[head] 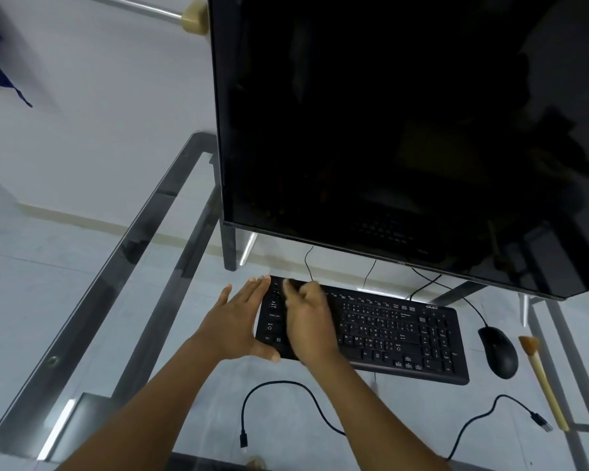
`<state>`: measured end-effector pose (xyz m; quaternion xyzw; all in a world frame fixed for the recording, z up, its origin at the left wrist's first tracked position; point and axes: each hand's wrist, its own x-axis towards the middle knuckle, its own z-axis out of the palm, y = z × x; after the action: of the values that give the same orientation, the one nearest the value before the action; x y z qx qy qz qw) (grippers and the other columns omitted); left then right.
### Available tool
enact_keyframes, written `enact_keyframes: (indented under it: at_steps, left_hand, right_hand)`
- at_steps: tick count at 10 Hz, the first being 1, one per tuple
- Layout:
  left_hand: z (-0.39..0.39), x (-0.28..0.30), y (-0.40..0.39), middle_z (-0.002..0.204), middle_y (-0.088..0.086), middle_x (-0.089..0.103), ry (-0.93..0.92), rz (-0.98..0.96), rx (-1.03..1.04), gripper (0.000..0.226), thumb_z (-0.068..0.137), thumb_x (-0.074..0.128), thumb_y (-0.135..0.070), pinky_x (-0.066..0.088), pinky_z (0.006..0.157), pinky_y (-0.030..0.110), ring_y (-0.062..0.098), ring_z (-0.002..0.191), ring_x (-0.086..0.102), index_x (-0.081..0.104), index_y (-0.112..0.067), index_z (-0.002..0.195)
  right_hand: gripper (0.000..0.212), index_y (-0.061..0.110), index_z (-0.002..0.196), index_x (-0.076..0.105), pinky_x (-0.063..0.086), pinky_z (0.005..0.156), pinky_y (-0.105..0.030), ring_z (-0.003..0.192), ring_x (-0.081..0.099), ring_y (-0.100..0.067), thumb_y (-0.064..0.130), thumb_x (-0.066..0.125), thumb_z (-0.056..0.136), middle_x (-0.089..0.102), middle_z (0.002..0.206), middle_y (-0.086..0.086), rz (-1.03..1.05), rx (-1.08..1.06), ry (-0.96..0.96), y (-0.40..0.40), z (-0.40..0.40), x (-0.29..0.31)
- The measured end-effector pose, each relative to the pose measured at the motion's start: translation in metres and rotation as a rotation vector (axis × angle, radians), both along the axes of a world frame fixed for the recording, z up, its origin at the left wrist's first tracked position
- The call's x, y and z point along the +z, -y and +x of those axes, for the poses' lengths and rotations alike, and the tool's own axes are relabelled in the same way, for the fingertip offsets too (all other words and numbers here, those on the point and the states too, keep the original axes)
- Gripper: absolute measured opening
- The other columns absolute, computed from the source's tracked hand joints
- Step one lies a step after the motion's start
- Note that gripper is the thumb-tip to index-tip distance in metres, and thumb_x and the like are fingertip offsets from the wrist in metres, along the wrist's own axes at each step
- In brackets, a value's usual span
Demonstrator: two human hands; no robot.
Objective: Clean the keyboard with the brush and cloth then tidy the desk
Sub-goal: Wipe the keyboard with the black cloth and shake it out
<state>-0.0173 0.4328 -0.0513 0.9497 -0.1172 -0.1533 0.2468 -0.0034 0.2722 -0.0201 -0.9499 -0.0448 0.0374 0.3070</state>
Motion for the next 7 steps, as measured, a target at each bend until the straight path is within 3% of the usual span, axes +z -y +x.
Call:
enact_keyframes:
  at_steps: [1, 2, 3, 4, 5, 6, 7]
  left_hand:
    - [0.001, 0.007, 0.003, 0.161, -0.006, 0.002, -0.025, 0.052, 0.017, 0.137, 0.054, 0.071, -0.075, -0.007, 0.118, 0.042, 0.010, 0.146, -0.006, -0.007, -0.020, 0.152]
    - [0.001, 0.020, 0.010, 0.161, 0.000, -0.002, -0.076, 0.170, 0.004, 0.134, 0.059, 0.072, -0.071, -0.006, 0.116, 0.047, 0.017, 0.147, -0.007, -0.010, -0.017, 0.151]
    - [0.001, 0.031, 0.024, 0.160, 0.007, -0.014, -0.039, 0.308, 0.016, 0.127, 0.068, 0.058, -0.077, -0.006, 0.117, 0.049, 0.022, 0.146, -0.016, -0.014, -0.010, 0.150]
    - [0.000, 0.034, 0.060, 0.159, 0.008, -0.016, 0.107, 0.252, 0.008, 0.107, 0.082, 0.038, -0.075, -0.006, 0.119, 0.046, 0.020, 0.145, -0.019, -0.010, -0.008, 0.150]
    - [-0.003, 0.033, 0.098, 0.160, 0.007, -0.010, 0.184, 0.167, -0.066, 0.077, 0.098, 0.030, -0.052, -0.006, 0.119, 0.043, 0.018, 0.145, -0.016, -0.003, -0.009, 0.151]
    - [-0.008, 0.022, 0.120, 0.160, 0.006, -0.008, 0.198, 0.150, -0.100, 0.060, 0.103, 0.026, -0.032, -0.005, 0.119, 0.042, 0.017, 0.146, -0.015, -0.002, -0.009, 0.151]
    - [-0.019, 0.002, 0.131, 0.160, 0.008, 0.004, 0.213, 0.129, -0.057, 0.066, 0.096, 0.041, -0.025, -0.006, 0.119, 0.044, 0.020, 0.146, -0.007, 0.009, -0.007, 0.151]
  right_hand:
    - [0.038, 0.020, 0.082, 0.052, 0.039, 0.050, -0.023, 0.056, 0.048, -0.005, 0.058, 0.054, 0.087, 0.049, 0.069, 0.007, 0.033, 0.138, -0.049, 0.009, -0.021, 0.003]
    - [0.022, 0.030, 0.108, 0.061, 0.037, 0.064, -0.005, 0.067, 0.048, 0.013, 0.038, 0.045, 0.097, 0.049, 0.082, 0.019, -0.069, 0.038, 0.022, 0.066, -0.013, 0.003]
    - [0.036, 0.021, 0.129, 0.055, 0.032, 0.083, -0.017, 0.101, 0.050, -0.012, 0.013, 0.043, 0.097, 0.051, 0.120, -0.005, -0.144, -0.164, -0.038, 0.106, -0.006, 0.005]
    - [0.037, 0.016, 0.134, 0.051, 0.034, 0.080, -0.004, 0.097, 0.047, 0.001, 0.015, 0.041, 0.098, 0.051, 0.115, 0.002, -0.129, 0.007, -0.048, 0.087, -0.022, -0.003]
    - [0.040, 0.018, 0.134, 0.052, 0.044, 0.081, -0.022, 0.095, 0.051, -0.020, 0.010, 0.043, 0.095, 0.050, 0.115, -0.012, -0.145, 0.122, -0.005, 0.089, -0.026, -0.007]
    - [0.042, 0.017, 0.137, 0.051, 0.052, 0.083, -0.032, 0.084, 0.056, -0.024, 0.007, 0.049, 0.096, 0.048, 0.114, -0.016, -0.111, -0.306, 0.031, 0.121, -0.008, -0.010]
    - [0.034, 0.019, 0.130, 0.054, 0.044, 0.082, -0.025, 0.089, 0.055, -0.022, 0.017, 0.049, 0.097, 0.049, 0.109, -0.008, -0.127, -0.275, -0.030, 0.102, -0.018, -0.004]
